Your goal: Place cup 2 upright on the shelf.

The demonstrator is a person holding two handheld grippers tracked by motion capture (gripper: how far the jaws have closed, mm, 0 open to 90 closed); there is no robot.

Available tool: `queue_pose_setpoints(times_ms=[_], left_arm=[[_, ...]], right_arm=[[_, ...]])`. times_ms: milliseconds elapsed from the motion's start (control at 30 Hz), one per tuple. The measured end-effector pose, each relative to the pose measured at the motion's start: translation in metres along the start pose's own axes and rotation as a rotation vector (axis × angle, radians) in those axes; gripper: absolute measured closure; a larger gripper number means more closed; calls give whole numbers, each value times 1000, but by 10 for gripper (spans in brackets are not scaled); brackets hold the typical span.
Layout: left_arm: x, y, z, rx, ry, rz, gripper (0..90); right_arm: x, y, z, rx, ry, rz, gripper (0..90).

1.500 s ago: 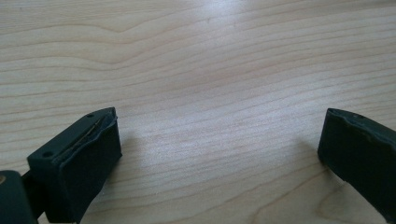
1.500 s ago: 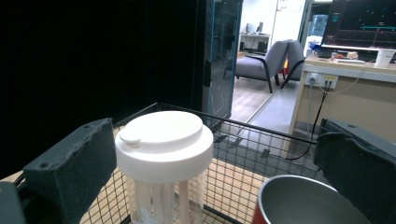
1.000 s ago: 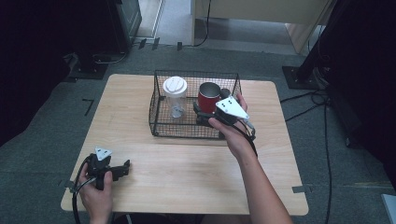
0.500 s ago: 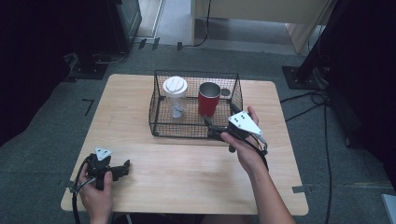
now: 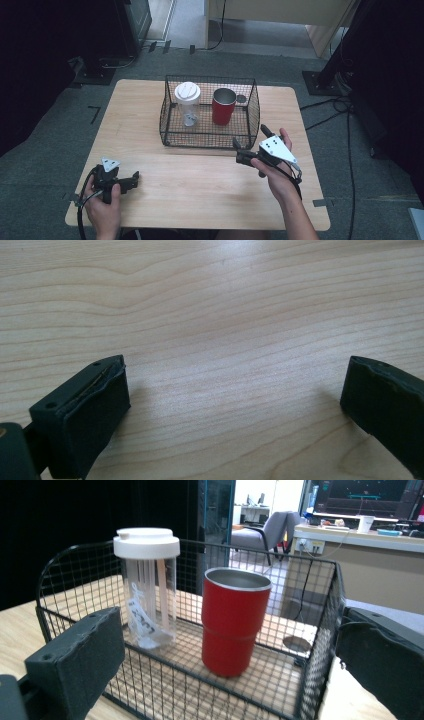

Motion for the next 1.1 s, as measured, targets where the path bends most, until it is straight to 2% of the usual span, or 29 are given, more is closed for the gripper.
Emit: queue_pose_setpoints(times_ms=[267, 533, 800, 900, 1100], left_arm=[[0, 0, 0, 0, 0, 0, 0], [0, 0, 0, 0, 0, 1, 0], [0, 0, 0, 0, 0, 1, 0], [0, 0, 0, 0, 0, 1, 0], [0, 0, 0, 0, 0, 1, 0]], right_arm=[[-14, 13, -22, -37, -10, 20, 0], [-31, 33, -49, -91, -22, 40, 0], [-50, 57, -75, -160, -51, 40, 0], [-59, 65, -84, -201, -78, 4, 0], [-72, 79, -100, -255, -99, 31, 0]])
Point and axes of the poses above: each handheld gripper's, and its own axes: z roughly forward along the jaws, x roughly out of its top, y roughly to its right, the point moved 4 cm from there along z, roughly forward along the jaws, and after that the axes turned 8 degrees about y, right-handed, at the moved point
